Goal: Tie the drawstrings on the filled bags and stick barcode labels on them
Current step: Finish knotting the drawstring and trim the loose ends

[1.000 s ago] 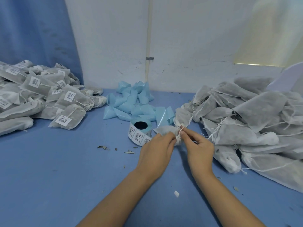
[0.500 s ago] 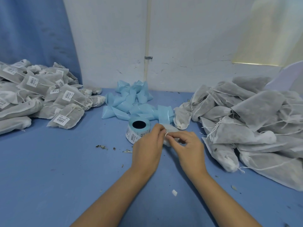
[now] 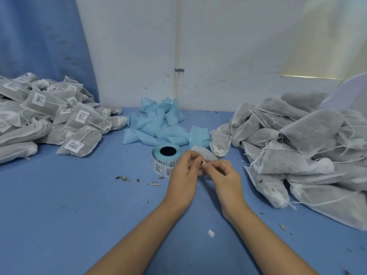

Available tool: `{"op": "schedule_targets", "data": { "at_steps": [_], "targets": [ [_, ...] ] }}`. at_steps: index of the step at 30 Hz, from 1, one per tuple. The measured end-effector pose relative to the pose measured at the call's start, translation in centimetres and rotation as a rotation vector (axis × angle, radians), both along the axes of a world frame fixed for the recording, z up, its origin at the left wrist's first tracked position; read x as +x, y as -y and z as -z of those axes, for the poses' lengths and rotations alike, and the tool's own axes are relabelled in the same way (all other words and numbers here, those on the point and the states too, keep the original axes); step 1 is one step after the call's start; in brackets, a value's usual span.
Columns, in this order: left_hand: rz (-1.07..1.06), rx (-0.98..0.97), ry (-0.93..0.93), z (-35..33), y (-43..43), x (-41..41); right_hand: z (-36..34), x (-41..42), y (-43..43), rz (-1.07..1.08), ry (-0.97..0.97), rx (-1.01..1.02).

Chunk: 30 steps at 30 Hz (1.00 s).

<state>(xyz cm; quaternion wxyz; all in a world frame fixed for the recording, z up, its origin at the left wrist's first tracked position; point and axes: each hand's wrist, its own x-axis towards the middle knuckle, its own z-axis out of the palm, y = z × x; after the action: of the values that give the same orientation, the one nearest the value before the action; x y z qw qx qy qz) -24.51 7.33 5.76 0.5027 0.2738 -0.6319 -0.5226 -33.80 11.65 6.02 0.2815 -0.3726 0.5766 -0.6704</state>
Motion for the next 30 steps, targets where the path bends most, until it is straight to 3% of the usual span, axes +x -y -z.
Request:
{"op": "schedule_targets", "data": {
  "at_steps": [9,17,30],
  "targets": [
    [-0.024,-0.163,0.123,0.1,0.2,0.3,-0.3,-0.7,0.0,-0.306,0.486,-0.068],
    [-0.056,-0.17,0.168,0.5,0.1,0.5,-0.2,-1.2,0.1,-0.352,0.745,-0.102],
    [-0.153,-0.162,0.243,0.5,0.3,0.5,-0.1,-1.5,0.0,-0.312,0.811,-0.165]
  ]
}}
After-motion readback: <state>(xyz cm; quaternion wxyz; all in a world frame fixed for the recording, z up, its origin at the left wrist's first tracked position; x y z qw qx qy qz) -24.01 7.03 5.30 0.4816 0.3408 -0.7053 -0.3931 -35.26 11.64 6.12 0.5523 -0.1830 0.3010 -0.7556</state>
